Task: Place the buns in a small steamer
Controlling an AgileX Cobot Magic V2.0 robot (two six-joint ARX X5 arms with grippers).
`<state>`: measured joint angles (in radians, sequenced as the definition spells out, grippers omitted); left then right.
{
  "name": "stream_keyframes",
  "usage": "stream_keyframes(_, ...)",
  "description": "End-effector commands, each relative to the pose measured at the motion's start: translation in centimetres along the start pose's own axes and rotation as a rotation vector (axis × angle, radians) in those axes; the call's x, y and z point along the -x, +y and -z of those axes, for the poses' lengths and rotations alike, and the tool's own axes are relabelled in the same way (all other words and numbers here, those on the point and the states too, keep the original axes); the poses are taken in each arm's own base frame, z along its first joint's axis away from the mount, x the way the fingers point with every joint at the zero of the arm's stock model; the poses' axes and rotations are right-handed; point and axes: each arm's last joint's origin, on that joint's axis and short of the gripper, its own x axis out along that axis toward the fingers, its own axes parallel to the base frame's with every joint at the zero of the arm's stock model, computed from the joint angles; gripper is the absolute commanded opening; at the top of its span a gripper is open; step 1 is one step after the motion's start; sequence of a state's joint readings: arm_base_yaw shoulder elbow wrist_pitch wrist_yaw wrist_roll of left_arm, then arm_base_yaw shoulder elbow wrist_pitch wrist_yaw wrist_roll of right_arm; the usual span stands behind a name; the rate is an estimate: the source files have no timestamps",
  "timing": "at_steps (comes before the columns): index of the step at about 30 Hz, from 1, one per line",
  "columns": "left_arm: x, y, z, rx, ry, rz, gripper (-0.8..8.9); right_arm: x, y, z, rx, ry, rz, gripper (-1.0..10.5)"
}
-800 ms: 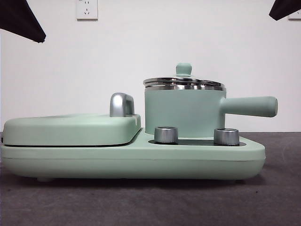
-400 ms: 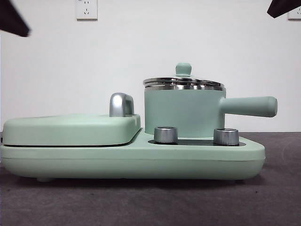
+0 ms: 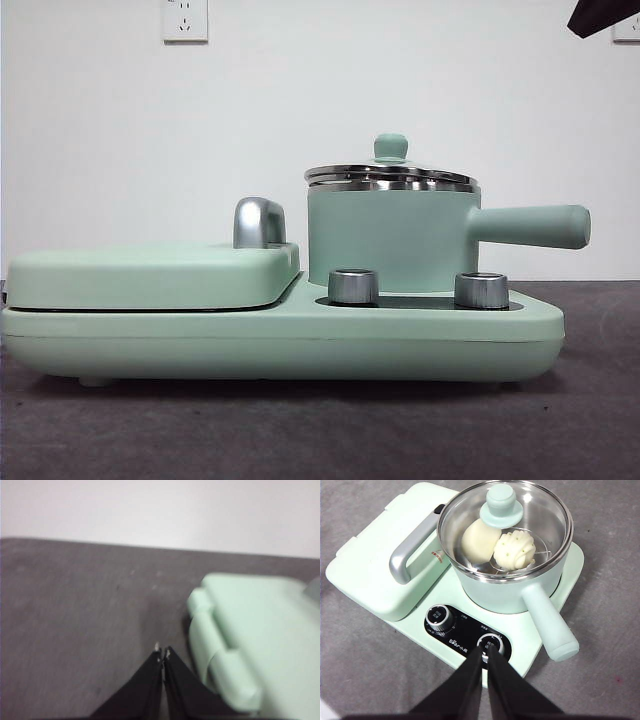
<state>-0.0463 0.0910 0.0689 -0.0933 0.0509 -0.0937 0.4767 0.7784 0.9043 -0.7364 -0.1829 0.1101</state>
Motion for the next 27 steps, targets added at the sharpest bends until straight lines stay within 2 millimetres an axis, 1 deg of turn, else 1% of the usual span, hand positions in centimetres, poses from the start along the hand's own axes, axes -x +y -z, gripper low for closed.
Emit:
stream_keyframes(1, 0.05, 0.31, 1.21, -0.006, -0.032, -0.019, 0.07, 0.02, 0.11, -0.21, -0.004, -0.009, -0.006, 0.2)
stream_keyframes(4, 0.13, 0.42, 1.61, -0.021, 0.005, -0.031, 0.07, 0.03, 0.11, -0.25, -0.004, -0.012, -0.006, 0.2)
stream_keyframes(21, 0.12, 0.42, 1.64, -0.02, 0.009, -0.03, 0.07, 0.04, 0.12, -0.25, -0.004, -0.013, -0.006, 0.2)
stream_keyframes(25, 0.12, 0.42, 1.64, -0.02, 0.009, -0.03, 0.07, 0.04, 0.06, -0.58, 0.131, -0.052, 0.014, 0.2)
stream_keyframes(27, 0.12, 0.42, 1.64, -0.02, 0.009, -0.03, 0.07, 0.28, -0.35, -0.42, 0.171, -0.097, 0.061, 0.2)
